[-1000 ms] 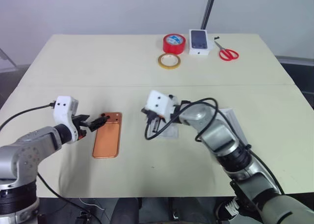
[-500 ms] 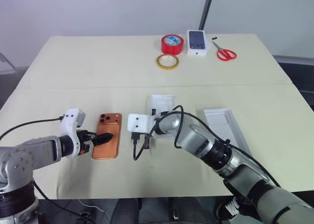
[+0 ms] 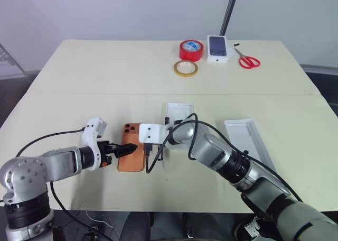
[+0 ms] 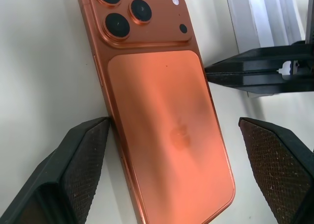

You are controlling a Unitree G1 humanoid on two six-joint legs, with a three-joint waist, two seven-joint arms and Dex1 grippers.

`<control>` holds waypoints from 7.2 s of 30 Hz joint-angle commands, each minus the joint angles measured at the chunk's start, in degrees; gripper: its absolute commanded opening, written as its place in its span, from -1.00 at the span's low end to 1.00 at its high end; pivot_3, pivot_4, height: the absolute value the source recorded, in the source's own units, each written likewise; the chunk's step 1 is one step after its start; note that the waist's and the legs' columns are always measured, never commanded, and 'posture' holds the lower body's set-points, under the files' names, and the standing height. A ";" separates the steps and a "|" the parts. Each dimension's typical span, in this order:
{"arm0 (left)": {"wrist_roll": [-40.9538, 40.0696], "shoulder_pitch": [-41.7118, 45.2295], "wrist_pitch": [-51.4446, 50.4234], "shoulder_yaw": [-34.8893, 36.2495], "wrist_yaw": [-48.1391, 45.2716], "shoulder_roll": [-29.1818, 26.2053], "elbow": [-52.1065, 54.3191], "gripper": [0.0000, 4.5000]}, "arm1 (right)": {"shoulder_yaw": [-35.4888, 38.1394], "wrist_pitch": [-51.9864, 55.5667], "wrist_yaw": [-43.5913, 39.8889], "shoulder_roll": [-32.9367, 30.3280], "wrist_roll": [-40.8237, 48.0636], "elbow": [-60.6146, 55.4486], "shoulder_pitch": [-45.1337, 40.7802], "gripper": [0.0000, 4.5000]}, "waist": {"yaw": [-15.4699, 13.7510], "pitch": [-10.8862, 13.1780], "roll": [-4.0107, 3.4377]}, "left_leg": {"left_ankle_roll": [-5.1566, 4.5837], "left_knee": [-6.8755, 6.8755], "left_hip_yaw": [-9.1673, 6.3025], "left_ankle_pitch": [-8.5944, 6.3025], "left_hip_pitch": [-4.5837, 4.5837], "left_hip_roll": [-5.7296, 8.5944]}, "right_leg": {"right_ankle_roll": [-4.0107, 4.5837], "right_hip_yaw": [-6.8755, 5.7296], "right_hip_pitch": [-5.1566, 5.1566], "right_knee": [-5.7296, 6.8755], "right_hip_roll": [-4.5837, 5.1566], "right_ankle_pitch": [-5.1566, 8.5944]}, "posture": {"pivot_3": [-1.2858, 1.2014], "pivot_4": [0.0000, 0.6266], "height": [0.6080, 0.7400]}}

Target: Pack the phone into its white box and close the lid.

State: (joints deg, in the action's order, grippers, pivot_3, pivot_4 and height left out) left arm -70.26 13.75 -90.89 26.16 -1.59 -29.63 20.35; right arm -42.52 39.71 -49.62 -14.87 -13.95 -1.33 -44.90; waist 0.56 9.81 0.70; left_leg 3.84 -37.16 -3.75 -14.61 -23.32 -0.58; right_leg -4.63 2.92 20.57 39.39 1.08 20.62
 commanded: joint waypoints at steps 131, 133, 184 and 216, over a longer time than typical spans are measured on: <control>-20.92 21.29 30.38 -24.66 19.14 15.13 -28.58 -0.40 | 46.23 6.17 -1.19 -30.40 24.98 -30.23 30.21 -1.00 | 0.06 0.66 0.23 | 0.28 0.04 -0.07 0.18 -0.17 -0.08 | -0.01 0.04 -0.03 -0.28 -0.30 0.01 | 0.03 -0.52 1.00; -19.91 20.99 30.43 -24.05 19.16 16.26 -28.33 0.03 | 45.63 6.01 -0.91 -30.55 25.23 -30.19 29.99 -1.00 | 0.03 0.67 0.23 | 0.29 0.04 -0.07 0.18 -0.17 -0.09 | -0.01 0.04 -0.03 -0.27 -0.29 0.01 | 0.03 -0.52 1.00; 34.71 32.31 22.63 -46.11 -21.91 21.71 -25.09 -0.97 | 27.70 14.15 3.87 -36.20 12.99 -25.74 23.67 -1.00 | -1.24 0.81 0.22 | 0.03 -0.04 -0.20 0.04 -0.25 0.05 | -0.03 -0.09 -0.08 -0.28 -0.20 0.02 | 0.03 -0.52 1.00; 47.38 8.68 64.33 -42.54 -52.35 -5.10 1.96 -1.00 | 47.60 49.57 10.05 -36.39 31.09 -28.67 25.79 0.24 | -1.11 0.88 0.05 | -0.03 0.04 0.00 0.01 -0.17 -0.09 | 0.00 0.05 -0.05 -0.29 -0.21 0.02 | 0.03 -0.52 1.00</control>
State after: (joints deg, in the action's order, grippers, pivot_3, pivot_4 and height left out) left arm -22.56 22.71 -28.91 -17.36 -52.30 -34.24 19.52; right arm 4.61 88.37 -41.25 -51.15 17.11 -30.28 -18.58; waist -0.55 10.69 0.75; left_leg 3.79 -37.12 -3.74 -14.61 -23.50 -0.67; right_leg -4.62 2.97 20.52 39.11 0.88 20.63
